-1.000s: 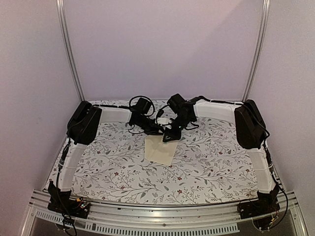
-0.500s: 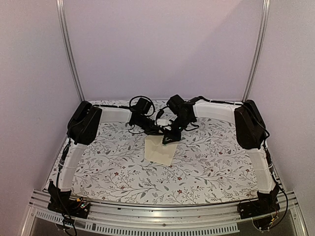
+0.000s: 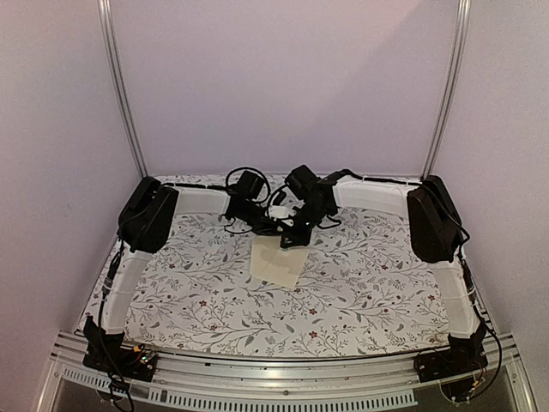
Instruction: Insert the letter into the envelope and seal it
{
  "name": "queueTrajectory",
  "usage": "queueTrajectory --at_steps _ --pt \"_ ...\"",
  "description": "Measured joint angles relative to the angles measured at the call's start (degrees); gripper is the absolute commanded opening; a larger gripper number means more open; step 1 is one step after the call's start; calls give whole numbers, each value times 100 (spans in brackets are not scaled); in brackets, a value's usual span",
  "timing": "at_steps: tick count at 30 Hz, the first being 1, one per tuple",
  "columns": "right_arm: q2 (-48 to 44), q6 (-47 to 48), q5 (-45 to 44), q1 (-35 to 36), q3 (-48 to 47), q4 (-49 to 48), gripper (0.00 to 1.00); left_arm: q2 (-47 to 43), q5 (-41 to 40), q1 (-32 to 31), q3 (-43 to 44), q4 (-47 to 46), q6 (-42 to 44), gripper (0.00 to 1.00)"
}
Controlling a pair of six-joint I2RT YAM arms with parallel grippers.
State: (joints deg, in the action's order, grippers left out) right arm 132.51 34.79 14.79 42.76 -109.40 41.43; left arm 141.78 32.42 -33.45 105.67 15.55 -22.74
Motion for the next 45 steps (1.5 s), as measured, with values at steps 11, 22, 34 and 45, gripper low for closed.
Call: queueTrajectory --at_steps 11,22,34,45 --pt "35 -146 -308 -42 -42 -170 0 4 15 7 4 -11 0 0" --pt "74 179 330 -57 -136 229 0 31 52 33 28 -13 -9 0" --pt "90 269 592 -46 -186 490 0 33 63 37 28 -15 -52 0" --pt "103 -120 -188 7 -251 289 0 33 70 37 28 -20 -111 0"
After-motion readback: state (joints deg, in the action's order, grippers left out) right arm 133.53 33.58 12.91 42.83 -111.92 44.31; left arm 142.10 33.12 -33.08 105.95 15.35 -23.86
